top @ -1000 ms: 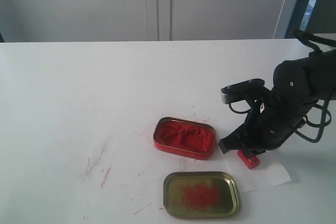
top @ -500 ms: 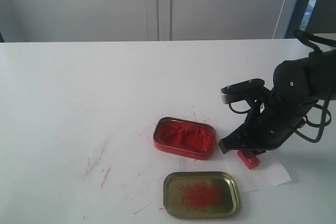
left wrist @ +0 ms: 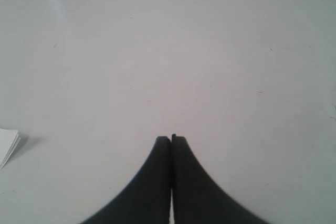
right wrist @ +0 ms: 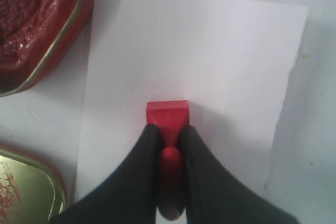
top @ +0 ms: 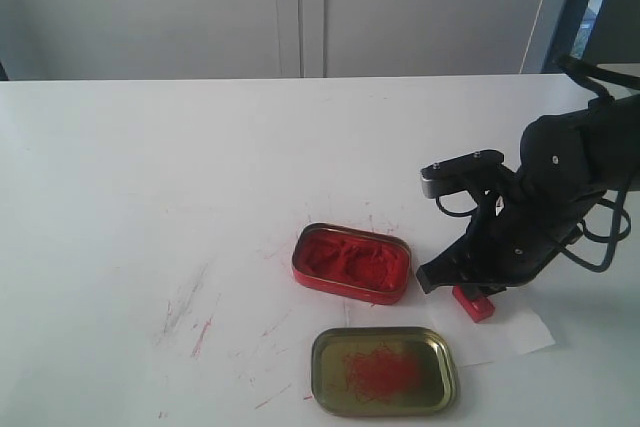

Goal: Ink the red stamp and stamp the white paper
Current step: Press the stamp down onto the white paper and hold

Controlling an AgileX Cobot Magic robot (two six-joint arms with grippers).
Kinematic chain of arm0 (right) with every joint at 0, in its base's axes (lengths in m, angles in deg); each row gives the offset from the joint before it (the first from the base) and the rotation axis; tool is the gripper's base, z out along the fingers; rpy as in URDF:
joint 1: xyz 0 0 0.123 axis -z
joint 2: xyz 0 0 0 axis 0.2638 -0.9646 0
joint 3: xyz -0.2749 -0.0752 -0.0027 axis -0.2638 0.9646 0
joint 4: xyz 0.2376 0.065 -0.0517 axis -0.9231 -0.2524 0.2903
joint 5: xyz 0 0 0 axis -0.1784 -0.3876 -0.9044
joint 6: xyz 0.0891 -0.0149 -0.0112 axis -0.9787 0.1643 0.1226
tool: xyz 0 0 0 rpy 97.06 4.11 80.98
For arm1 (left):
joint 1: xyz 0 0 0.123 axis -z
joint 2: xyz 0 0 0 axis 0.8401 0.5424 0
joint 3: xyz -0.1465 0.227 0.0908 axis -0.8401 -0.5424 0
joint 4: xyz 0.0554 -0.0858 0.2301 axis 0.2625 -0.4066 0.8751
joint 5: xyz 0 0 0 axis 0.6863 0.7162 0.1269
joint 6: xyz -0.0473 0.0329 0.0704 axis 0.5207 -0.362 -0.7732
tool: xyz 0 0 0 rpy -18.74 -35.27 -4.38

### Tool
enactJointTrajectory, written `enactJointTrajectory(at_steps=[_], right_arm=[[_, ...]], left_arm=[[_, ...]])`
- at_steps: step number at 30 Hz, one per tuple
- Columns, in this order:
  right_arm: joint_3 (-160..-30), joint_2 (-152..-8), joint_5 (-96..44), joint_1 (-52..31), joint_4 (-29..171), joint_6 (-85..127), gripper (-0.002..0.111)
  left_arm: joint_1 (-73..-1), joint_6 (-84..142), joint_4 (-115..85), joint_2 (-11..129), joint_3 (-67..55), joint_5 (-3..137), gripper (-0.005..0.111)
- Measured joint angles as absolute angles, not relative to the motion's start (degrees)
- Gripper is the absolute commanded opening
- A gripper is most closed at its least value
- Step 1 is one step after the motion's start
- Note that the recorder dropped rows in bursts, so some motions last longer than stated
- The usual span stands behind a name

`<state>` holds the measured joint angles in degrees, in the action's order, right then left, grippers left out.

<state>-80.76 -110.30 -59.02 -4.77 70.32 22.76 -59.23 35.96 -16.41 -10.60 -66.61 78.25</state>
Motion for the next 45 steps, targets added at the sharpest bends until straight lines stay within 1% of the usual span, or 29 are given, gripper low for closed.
enactJointTrajectory(at_steps=[17,29,40,45], right_arm=[[-80.9,-110.3,-59.1,-4.8,70.1,32.1,0.000],[-80.9,-110.2,-58.8,-4.8,70.1,32.3,0.000],[-79.6,-107.4,-56.6,-4.8,70.1,32.4,0.000],[-78.7,-106.0,-57.7,-4.8,70.3,32.4,0.000]], left_arm=[[-59.2,36.0,-16.4,-10.6,-66.6,78.3,0.000],[-59.2,36.0,-16.4,-10.6,-66.6,78.3,0.000],[-59.2,36.0,-16.4,-10.6,-66.6,78.3,0.000],[-59.2,36.0,-16.4,-10.6,-66.6,78.3,0.000]])
